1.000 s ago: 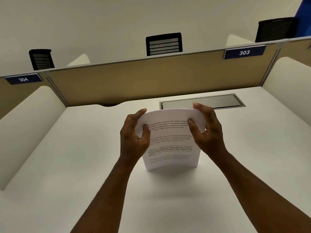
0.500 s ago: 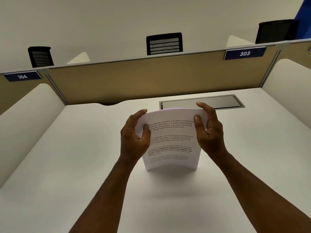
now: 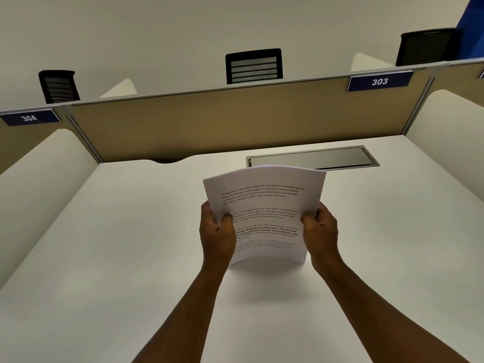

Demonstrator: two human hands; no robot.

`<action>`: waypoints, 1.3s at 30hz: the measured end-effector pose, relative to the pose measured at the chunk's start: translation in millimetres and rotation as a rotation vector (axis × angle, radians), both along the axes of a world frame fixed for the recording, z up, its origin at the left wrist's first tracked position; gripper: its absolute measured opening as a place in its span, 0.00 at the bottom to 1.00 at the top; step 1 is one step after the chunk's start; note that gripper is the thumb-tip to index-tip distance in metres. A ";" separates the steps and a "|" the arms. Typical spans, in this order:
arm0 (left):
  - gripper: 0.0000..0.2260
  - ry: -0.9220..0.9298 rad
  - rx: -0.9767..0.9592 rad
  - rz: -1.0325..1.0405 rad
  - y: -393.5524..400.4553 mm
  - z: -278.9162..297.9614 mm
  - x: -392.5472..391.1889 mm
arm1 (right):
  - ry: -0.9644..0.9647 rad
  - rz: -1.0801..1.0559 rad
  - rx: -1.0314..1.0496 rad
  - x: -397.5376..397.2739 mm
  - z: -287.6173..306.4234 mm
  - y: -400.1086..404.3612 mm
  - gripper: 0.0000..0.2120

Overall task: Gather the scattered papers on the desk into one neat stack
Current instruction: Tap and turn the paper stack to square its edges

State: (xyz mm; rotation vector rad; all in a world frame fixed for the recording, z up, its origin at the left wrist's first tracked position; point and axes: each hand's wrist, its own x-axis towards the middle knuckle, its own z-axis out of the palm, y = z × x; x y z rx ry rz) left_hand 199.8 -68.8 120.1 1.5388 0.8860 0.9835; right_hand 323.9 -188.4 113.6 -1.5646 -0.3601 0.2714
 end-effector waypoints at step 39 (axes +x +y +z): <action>0.13 0.025 -0.163 -0.005 4.0 -10.7 -12.1 | 0.124 0.125 -0.019 -7.0 6.0 -5.1 0.16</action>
